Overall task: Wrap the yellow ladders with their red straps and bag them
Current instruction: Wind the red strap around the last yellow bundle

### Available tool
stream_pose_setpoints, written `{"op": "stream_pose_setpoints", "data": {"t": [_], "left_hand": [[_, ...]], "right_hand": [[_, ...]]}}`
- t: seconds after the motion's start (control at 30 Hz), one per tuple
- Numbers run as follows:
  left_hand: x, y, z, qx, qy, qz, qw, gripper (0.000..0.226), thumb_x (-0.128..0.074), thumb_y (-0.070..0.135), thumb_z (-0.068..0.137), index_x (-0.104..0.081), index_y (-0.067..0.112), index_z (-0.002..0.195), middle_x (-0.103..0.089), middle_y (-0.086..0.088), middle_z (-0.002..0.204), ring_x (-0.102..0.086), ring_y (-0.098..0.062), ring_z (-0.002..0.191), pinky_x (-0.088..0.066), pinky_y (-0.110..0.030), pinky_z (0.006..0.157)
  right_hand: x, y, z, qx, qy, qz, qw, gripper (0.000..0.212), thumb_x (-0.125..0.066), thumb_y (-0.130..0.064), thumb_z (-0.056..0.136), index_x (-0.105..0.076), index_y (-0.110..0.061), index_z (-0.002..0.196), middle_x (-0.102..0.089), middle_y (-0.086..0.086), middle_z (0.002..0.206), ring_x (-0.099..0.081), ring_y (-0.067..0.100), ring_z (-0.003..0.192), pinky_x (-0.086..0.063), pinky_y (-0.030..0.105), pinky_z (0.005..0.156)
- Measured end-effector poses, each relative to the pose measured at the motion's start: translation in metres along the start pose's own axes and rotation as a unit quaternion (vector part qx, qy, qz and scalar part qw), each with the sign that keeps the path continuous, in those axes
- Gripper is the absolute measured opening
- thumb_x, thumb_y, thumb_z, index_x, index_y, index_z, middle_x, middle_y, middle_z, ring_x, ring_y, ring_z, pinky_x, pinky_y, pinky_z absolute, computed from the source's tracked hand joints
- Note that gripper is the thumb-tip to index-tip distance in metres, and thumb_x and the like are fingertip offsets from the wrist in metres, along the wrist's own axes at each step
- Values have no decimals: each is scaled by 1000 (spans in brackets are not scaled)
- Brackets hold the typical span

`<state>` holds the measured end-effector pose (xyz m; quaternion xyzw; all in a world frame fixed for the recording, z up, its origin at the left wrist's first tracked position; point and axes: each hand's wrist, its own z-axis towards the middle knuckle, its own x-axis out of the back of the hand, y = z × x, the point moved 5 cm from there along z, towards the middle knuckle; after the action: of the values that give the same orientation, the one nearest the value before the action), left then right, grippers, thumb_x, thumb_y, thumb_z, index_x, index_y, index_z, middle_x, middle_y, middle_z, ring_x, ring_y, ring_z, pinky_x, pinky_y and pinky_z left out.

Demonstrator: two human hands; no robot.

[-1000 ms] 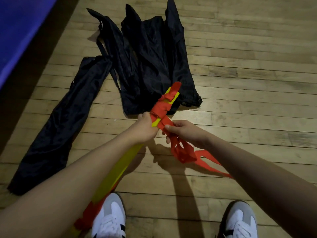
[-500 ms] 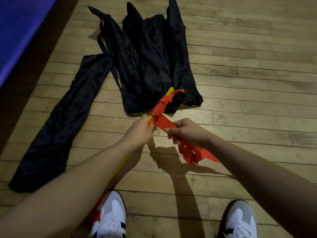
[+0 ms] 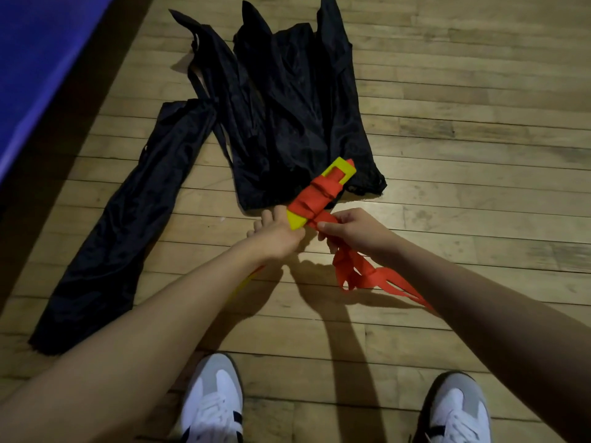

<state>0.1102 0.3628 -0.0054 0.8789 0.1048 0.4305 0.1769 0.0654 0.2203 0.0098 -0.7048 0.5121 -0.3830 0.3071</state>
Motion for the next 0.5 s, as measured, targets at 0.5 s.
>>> {"op": "stream_pose_setpoints", "data": {"t": [0.5], "left_hand": [[5,-2,-14,-75,90,-30,993,20,-47,23,98,-42,11,113,-59,-11,95,-58,-27,79,-48,-38,68]], "right_hand": [[2,21,-3,-97,-77,-138,983,13,-58,-8,89,-69,-4,86,-71,6,78,-65,11,63,-47,16,58]]}}
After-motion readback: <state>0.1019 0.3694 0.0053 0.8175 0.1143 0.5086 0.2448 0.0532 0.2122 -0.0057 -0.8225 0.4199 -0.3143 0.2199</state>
